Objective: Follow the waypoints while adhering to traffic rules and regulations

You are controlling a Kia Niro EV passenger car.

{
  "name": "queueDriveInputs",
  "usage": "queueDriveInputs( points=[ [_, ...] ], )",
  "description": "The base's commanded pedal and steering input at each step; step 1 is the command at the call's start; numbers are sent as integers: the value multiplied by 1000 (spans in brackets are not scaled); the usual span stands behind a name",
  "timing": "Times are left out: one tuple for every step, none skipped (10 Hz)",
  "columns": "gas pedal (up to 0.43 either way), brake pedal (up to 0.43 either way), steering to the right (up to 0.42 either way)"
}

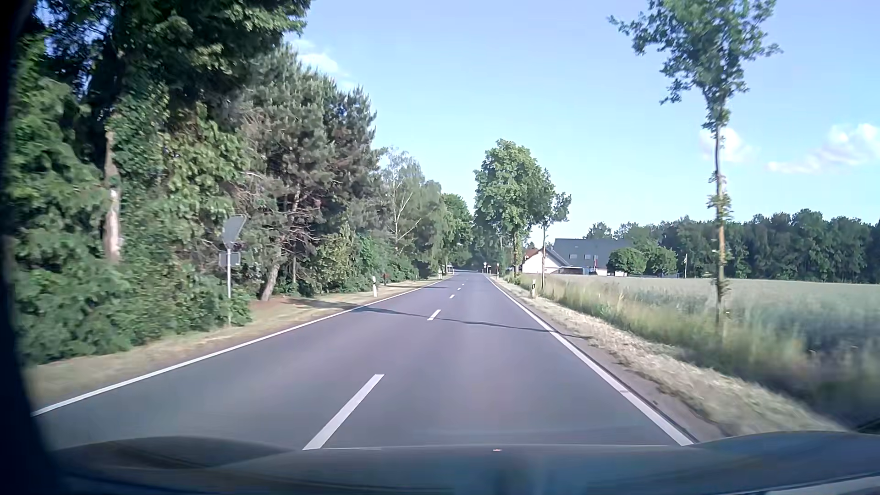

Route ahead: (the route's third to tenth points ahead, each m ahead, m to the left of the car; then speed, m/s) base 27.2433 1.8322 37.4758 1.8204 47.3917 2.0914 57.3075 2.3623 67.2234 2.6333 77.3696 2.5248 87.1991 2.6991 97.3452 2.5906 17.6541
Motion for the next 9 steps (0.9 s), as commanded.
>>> queueDriveInputs(
  points=[
    [138, 6, 6],
    [130, 6, 6],
    [118, 6, 5],
    [118, 6, 5],
    [110, 6, 5],
    [98, 6, 5],
    [87, 6, 5],
    [87, 6, 4],
    [87, 6, 4]
  ],
)
